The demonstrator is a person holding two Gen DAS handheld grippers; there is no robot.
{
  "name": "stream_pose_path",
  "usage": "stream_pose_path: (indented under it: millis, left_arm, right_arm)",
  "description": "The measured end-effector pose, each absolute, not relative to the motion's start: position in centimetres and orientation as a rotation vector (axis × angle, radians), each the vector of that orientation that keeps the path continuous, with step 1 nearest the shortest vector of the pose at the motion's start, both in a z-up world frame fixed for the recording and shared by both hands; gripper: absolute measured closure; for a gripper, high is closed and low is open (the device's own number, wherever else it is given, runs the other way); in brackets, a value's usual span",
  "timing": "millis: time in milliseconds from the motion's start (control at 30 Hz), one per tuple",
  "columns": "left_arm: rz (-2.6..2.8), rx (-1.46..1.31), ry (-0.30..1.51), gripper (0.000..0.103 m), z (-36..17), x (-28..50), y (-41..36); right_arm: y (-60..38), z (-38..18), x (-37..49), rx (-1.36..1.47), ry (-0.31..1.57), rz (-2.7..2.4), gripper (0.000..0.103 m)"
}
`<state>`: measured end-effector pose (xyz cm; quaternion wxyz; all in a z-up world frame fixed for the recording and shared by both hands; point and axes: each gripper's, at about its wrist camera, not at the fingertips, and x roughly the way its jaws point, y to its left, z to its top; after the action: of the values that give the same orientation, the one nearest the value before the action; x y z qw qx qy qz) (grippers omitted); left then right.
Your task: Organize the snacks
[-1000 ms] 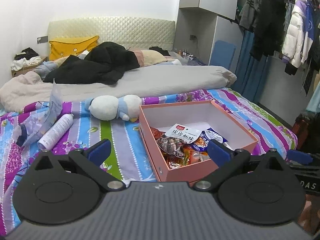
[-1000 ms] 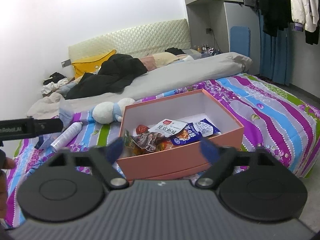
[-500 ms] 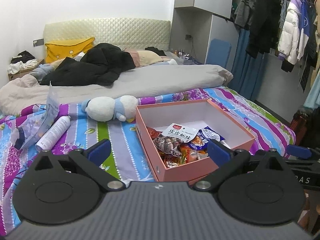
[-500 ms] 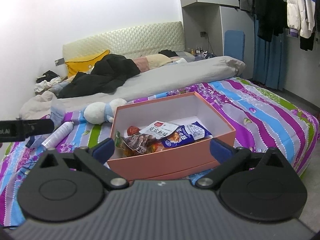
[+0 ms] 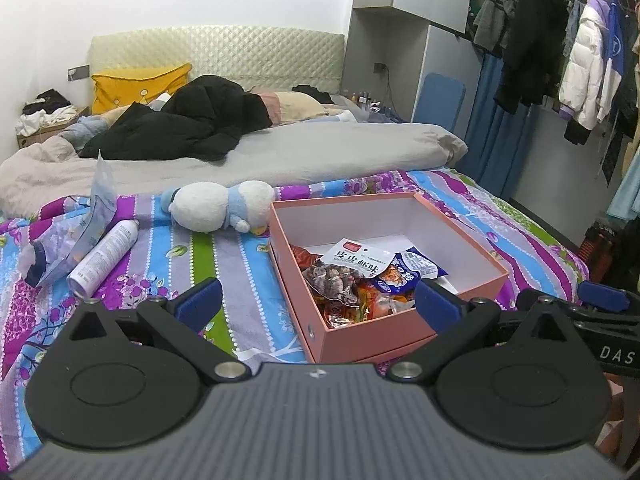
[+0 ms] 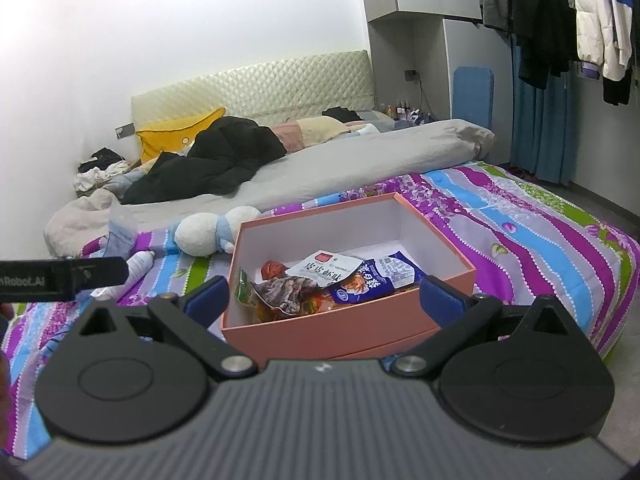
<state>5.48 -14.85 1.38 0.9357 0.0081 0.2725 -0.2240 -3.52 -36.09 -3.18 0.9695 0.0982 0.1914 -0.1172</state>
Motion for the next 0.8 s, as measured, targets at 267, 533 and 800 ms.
stream_pose_path:
  millis: [267,533,800]
  left_arm:
    - [-0.457,0.019,0.564,0.000,1.50,5.66,-14.76]
    - [-0.471,0.019,0.557,0.000,1.72,5.44,-14.68]
    - [-0.476,0.017,0.561,0.000,1.95,5.38,-14.68]
  right_arm:
    - [-36.22,-3.09,-3.93,0.204,0.373,-0.239,0.000]
    - [-36.24,-3.25,-3.84,0.201,0.381,-0.227,0.000]
    - [-36.26,-2.93,-3.77,0.202,0.376,-0.231,0.000]
